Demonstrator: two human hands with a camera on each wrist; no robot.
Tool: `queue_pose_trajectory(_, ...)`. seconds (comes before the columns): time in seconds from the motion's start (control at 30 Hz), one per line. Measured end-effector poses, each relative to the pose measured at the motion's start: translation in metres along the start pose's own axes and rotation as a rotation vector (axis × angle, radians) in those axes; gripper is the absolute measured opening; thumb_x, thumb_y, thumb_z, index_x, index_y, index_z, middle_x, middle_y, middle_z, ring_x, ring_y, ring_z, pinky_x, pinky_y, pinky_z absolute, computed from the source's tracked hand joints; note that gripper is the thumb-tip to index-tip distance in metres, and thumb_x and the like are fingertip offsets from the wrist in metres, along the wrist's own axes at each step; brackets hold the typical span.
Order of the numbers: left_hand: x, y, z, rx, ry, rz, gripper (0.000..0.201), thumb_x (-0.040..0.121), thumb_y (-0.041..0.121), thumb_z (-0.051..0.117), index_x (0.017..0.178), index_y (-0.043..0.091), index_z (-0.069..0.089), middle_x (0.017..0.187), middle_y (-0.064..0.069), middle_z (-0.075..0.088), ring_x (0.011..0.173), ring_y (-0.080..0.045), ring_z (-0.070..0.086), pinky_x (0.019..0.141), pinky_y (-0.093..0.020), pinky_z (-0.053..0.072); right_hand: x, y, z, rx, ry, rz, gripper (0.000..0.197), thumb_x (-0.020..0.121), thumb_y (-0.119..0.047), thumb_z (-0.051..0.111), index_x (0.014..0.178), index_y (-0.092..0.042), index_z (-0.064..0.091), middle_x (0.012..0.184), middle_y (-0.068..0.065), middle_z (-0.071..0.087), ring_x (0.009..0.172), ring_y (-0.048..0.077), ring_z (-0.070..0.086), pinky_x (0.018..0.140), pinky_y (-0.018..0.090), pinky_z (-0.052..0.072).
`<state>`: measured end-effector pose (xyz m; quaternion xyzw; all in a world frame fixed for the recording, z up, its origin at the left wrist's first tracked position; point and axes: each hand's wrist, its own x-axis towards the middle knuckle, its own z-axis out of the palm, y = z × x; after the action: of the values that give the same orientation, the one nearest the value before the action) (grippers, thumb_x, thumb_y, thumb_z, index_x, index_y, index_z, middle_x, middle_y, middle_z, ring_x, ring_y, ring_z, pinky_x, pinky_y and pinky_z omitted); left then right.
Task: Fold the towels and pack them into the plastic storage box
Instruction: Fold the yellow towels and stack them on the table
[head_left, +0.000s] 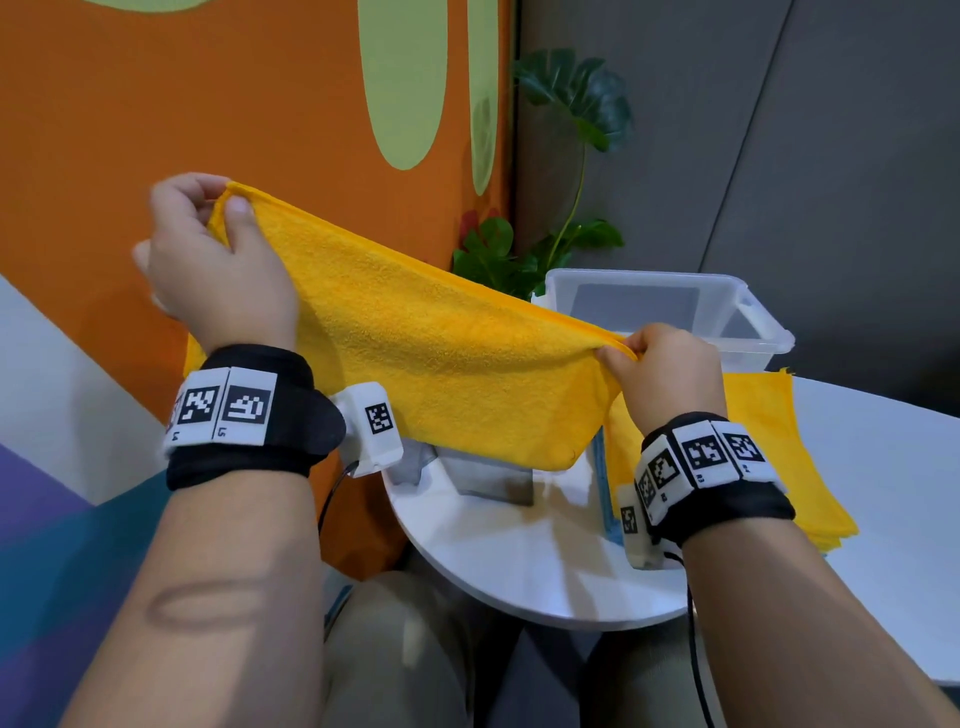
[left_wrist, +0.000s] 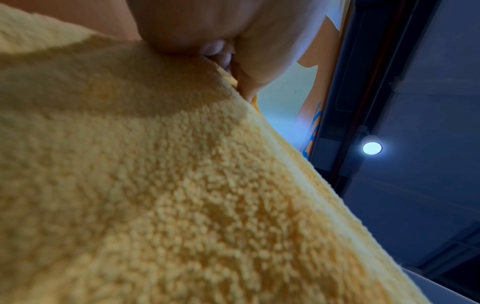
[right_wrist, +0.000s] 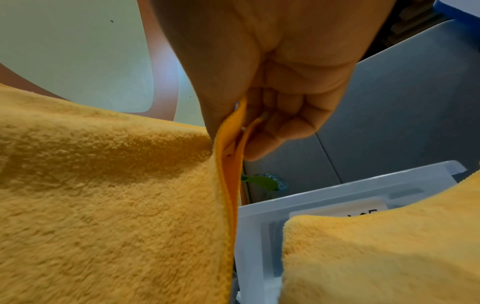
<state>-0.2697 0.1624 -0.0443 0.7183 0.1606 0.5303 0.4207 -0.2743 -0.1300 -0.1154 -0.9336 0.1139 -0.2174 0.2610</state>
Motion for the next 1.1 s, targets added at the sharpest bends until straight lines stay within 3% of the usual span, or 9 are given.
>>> queue_pose_trajectory(0.17, 0.001, -0.004, -0.002, 0.024, 0.003, -0.023, 0.026, 0.093, 0.027, 0.044, 0.114, 0.021, 0.058, 0.087, 0.018, 0.047, 0.101, -0.014, 0.041, 0.097, -0.035, 0.037, 0.001, 0.004, 0.000, 0.093, -0.011, 0.043, 0.022, 0.087, -0.035, 0.064, 0.085, -0.014, 0.056, 0.075, -0.001, 0.052, 0.078, 0.019, 0.051, 0.064, 0.027, 0.034)
queue_pose_trajectory(0.3, 0.001, -0.009, -0.001, 0.035, 0.000, -0.046, 0.025, 0.094, 0.027, 0.044, 0.114, 0.022, 0.058, 0.078, 0.023, 0.041, 0.103, -0.017, 0.044, 0.098, -0.037, 0.039, 0.004, 0.003, -0.002, 0.150, -0.010, 0.054, 0.012, 0.092, -0.026, 0.056, 0.093, -0.014, 0.060, 0.082, 0.000, 0.056, 0.079, 0.018, 0.050, 0.068, 0.026, 0.035)
queue_pose_trajectory(0.43, 0.001, -0.013, -0.001, 0.058, -0.006, -0.066, 0.025, 0.095, 0.027, 0.044, 0.116, 0.021, 0.057, 0.075, 0.022, 0.040, 0.109, -0.019, 0.045, 0.097, -0.035, 0.037, 0.007, 0.002, -0.003, 0.190, 0.021, 0.063, 0.015, 0.094, -0.022, 0.051, 0.098, -0.014, 0.063, 0.086, -0.001, 0.058, 0.082, 0.017, 0.051, 0.070, 0.025, 0.036)
queue_pose_trajectory(0.67, 0.003, -0.022, 0.002, 0.055, -0.007, -0.077, 0.025, 0.096, 0.027, 0.045, 0.116, 0.020, 0.057, 0.076, 0.021, 0.040, 0.111, -0.021, 0.049, 0.092, -0.029, 0.035, 0.007, 0.005, -0.008, 0.278, 0.143, 0.137, 0.019, 0.087, -0.033, 0.065, 0.084, -0.016, 0.057, 0.080, -0.003, 0.056, 0.079, 0.016, 0.049, 0.066, 0.026, 0.032)
queue_pose_trajectory(0.8, 0.005, -0.030, 0.006, 0.017, -0.022, -0.089, 0.024, 0.095, 0.027, 0.045, 0.115, 0.020, 0.057, 0.077, 0.020, 0.040, 0.108, -0.025, 0.053, 0.092, -0.035, 0.043, 0.009, 0.007, -0.009, 0.380, 0.212, 0.170, 0.022, 0.085, -0.032, 0.068, 0.095, -0.018, 0.055, 0.076, -0.009, 0.051, 0.079, 0.015, 0.052, 0.063, 0.023, 0.034)
queue_pose_trajectory(0.87, 0.004, -0.033, 0.008, 0.004, -0.036, -0.096, 0.025, 0.096, 0.025, 0.044, 0.117, 0.017, 0.055, 0.077, 0.020, 0.039, 0.108, -0.025, 0.052, 0.089, -0.030, 0.041, 0.010, 0.008, -0.009, 0.387, 0.213, 0.158, 0.021, 0.086, -0.032, 0.066, 0.102, -0.020, 0.060, 0.083, -0.008, 0.056, 0.081, 0.012, 0.053, 0.067, 0.022, 0.036)
queue_pose_trajectory(0.93, 0.002, -0.034, 0.009, -0.011, -0.047, -0.115, 0.025, 0.098, 0.023, 0.043, 0.119, 0.014, 0.053, 0.078, 0.020, 0.038, 0.109, -0.024, 0.051, 0.087, -0.029, 0.039, 0.010, 0.008, -0.009, 0.380, 0.215, 0.147, 0.016, 0.088, -0.033, 0.062, 0.095, -0.019, 0.064, 0.082, -0.006, 0.059, 0.078, 0.013, 0.054, 0.061, 0.020, 0.035)
queue_pose_trajectory(1.03, 0.000, -0.033, 0.011, -0.021, -0.051, -0.139, 0.025, 0.099, 0.021, 0.040, 0.120, 0.013, 0.051, 0.080, 0.018, 0.040, 0.108, -0.025, 0.051, 0.088, -0.032, 0.039, 0.011, 0.005, -0.007, 0.481, 0.253, 0.148, 0.013, 0.091, -0.029, 0.058, 0.088, -0.017, 0.058, 0.081, -0.003, 0.059, 0.074, 0.014, 0.054, 0.062, 0.022, 0.038)
queue_pose_trajectory(1.1, -0.001, -0.033, 0.012, -0.021, -0.051, -0.150, 0.021, 0.100, 0.020, 0.039, 0.117, 0.014, 0.050, 0.088, 0.011, 0.045, 0.100, -0.022, 0.051, 0.085, -0.030, 0.039, 0.011, 0.004, -0.007, 0.525, 0.261, 0.140, 0.008, 0.093, -0.025, 0.054, 0.090, -0.018, 0.055, 0.076, -0.008, 0.054, 0.069, 0.008, 0.051, 0.058, 0.019, 0.036)
